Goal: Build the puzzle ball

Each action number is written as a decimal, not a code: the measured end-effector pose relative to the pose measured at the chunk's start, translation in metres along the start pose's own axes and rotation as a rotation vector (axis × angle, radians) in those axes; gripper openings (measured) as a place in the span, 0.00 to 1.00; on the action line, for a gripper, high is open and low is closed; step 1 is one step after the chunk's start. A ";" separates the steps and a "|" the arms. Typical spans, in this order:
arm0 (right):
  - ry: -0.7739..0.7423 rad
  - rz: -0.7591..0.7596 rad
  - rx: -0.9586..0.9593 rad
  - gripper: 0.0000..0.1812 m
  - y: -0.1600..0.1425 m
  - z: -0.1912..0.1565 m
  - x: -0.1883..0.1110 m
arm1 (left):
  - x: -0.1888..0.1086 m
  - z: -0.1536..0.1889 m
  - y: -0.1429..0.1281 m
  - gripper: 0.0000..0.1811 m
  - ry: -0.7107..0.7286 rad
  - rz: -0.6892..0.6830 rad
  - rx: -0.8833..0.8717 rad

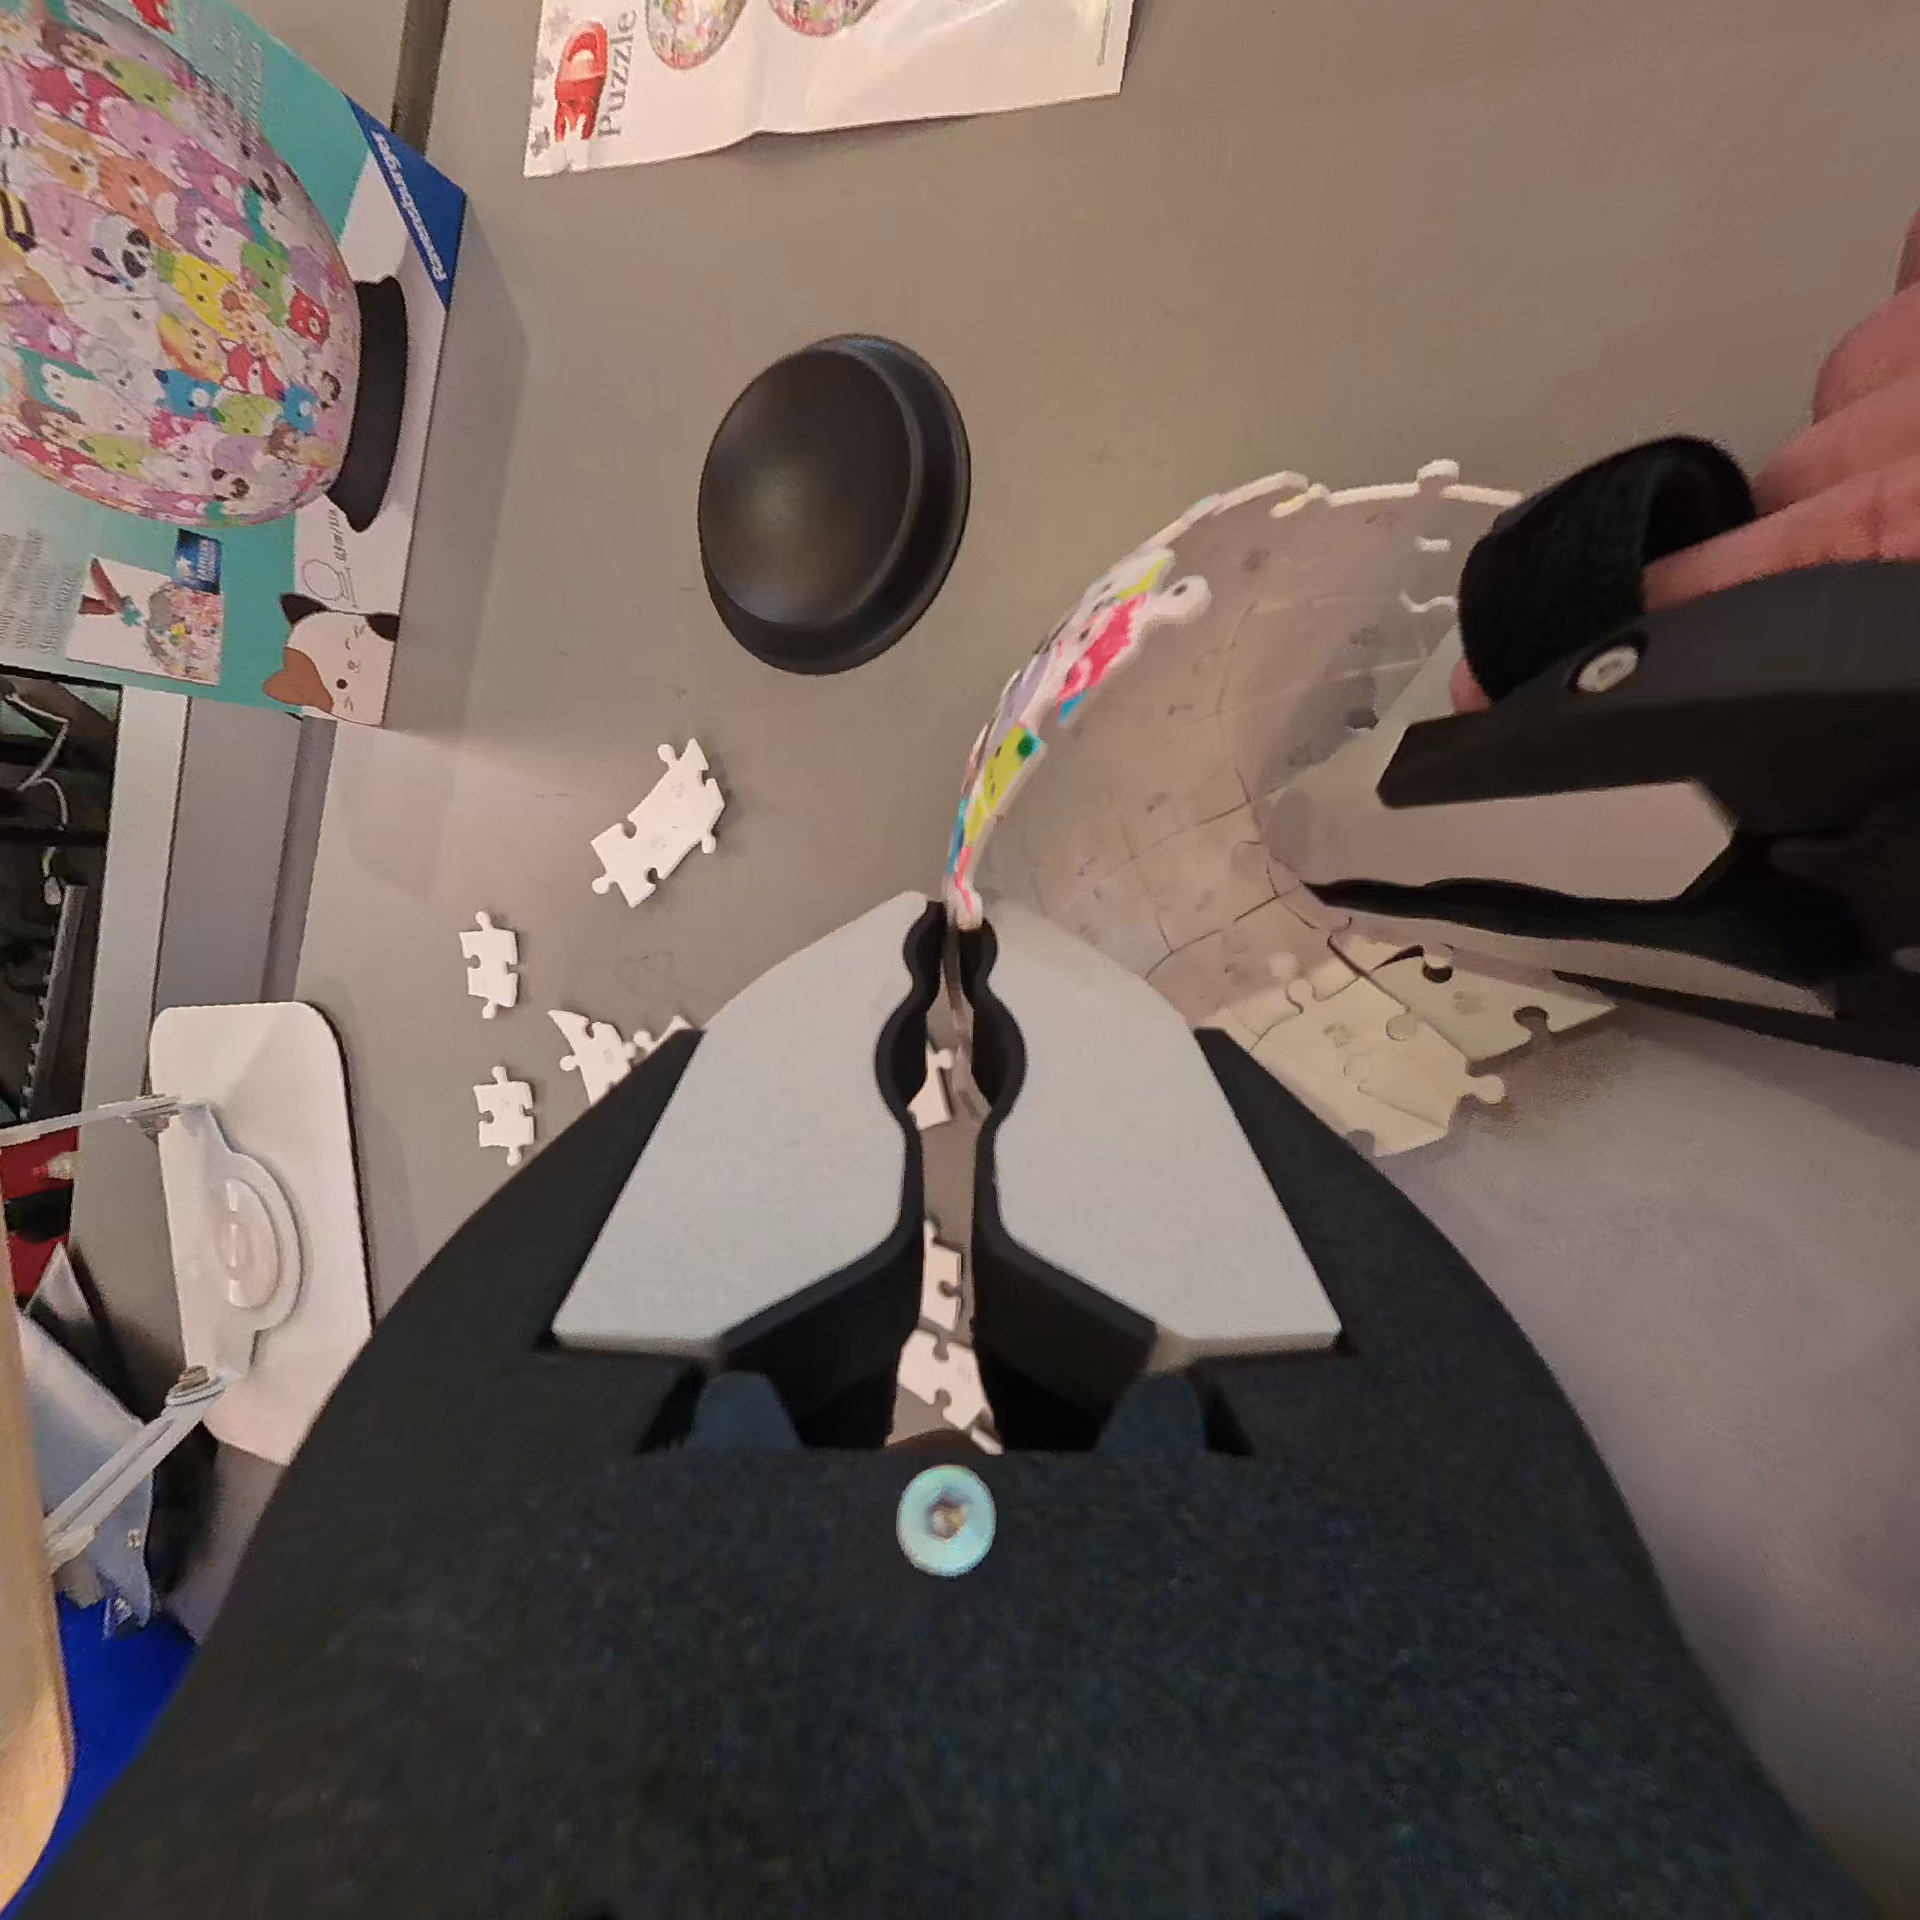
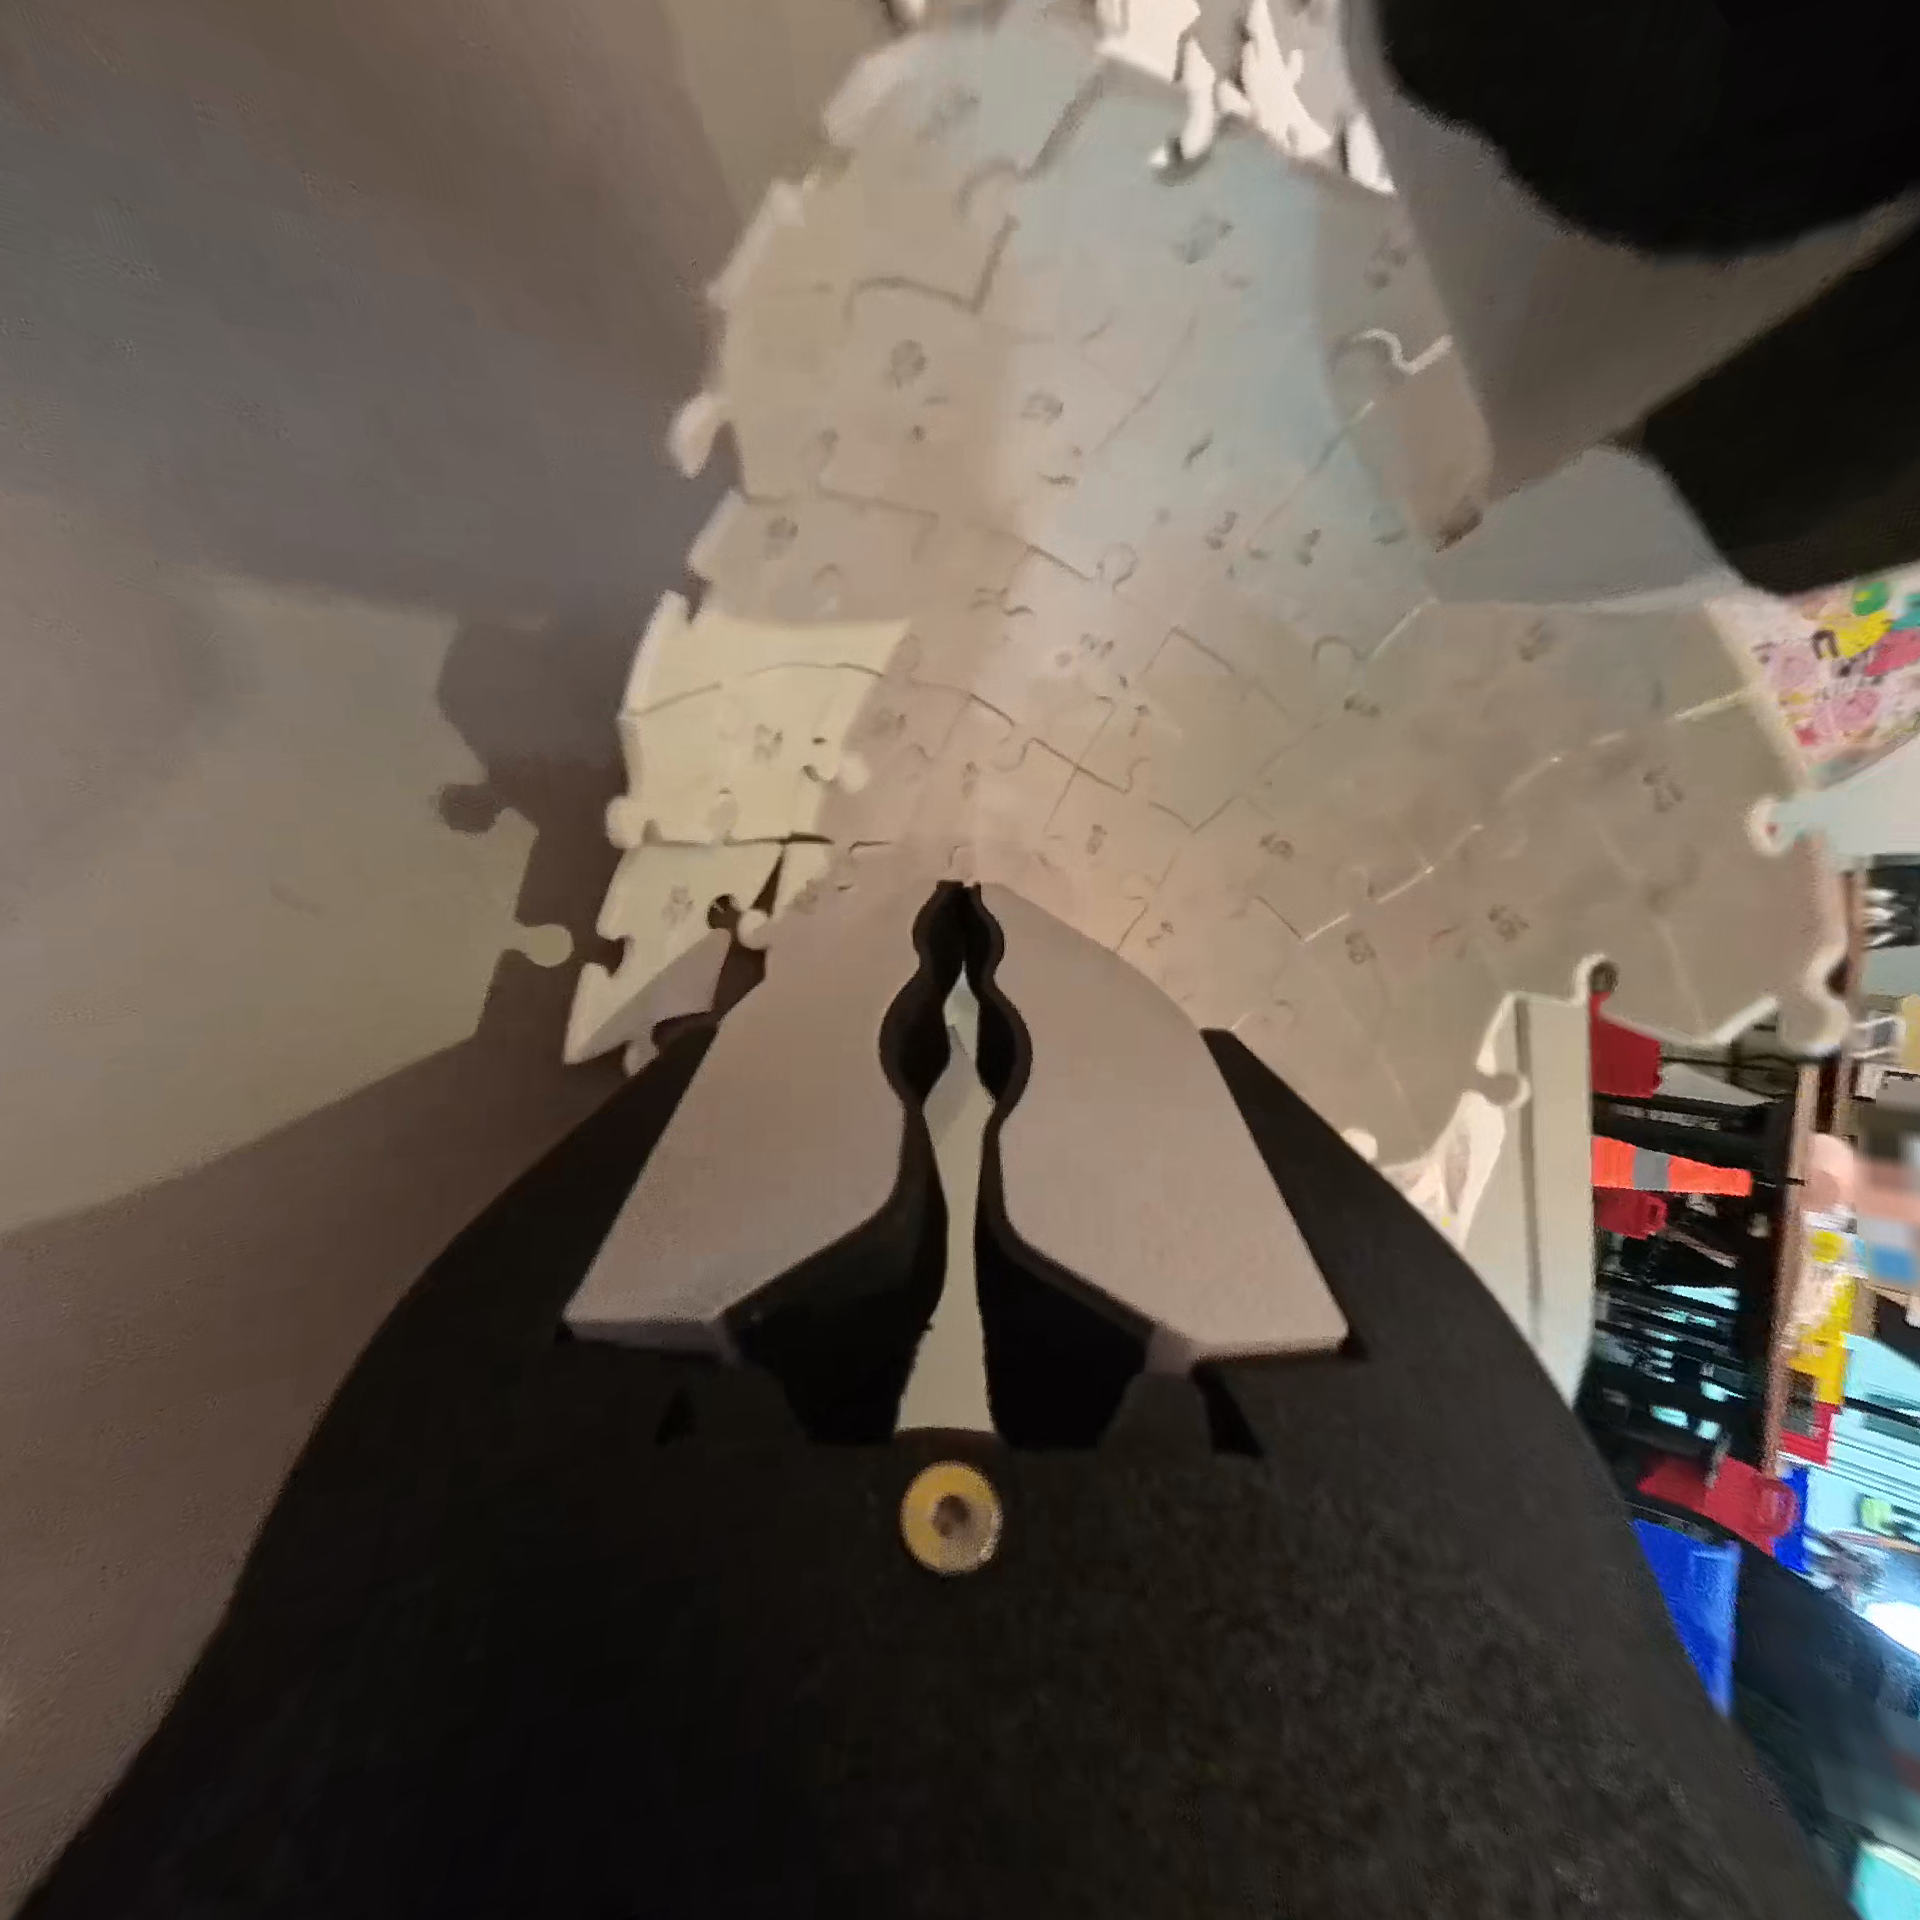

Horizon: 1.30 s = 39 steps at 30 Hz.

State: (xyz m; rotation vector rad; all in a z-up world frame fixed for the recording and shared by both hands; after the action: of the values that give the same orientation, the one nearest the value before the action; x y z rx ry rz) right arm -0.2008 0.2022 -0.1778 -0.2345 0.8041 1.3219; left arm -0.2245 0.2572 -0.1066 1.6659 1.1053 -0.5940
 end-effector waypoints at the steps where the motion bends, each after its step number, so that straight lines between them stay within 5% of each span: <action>1: -0.004 -0.012 -0.027 0.00 0.000 0.000 0.000 | 0.000 0.000 0.001 0.01 0.003 0.007 0.001; 39: 0.101 0.096 0.115 0.00 0.000 -0.008 -0.016 | -0.003 0.001 -0.007 0.01 0.067 0.074 -0.142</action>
State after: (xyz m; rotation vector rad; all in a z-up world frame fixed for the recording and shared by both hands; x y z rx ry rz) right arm -0.2047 0.1855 -0.1732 -0.1744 0.9838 1.3567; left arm -0.2323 0.2556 -0.1077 1.6060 1.1034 -0.4057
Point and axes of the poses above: each gripper's, where its closed fingertips meet, x out along the fingers, y out of its top, z = x × y across the jaws, the point moved 2 cm from there along -x, back along the fingers, and after that the axes turned 6 degrees about -x, right-handed, at the moved point
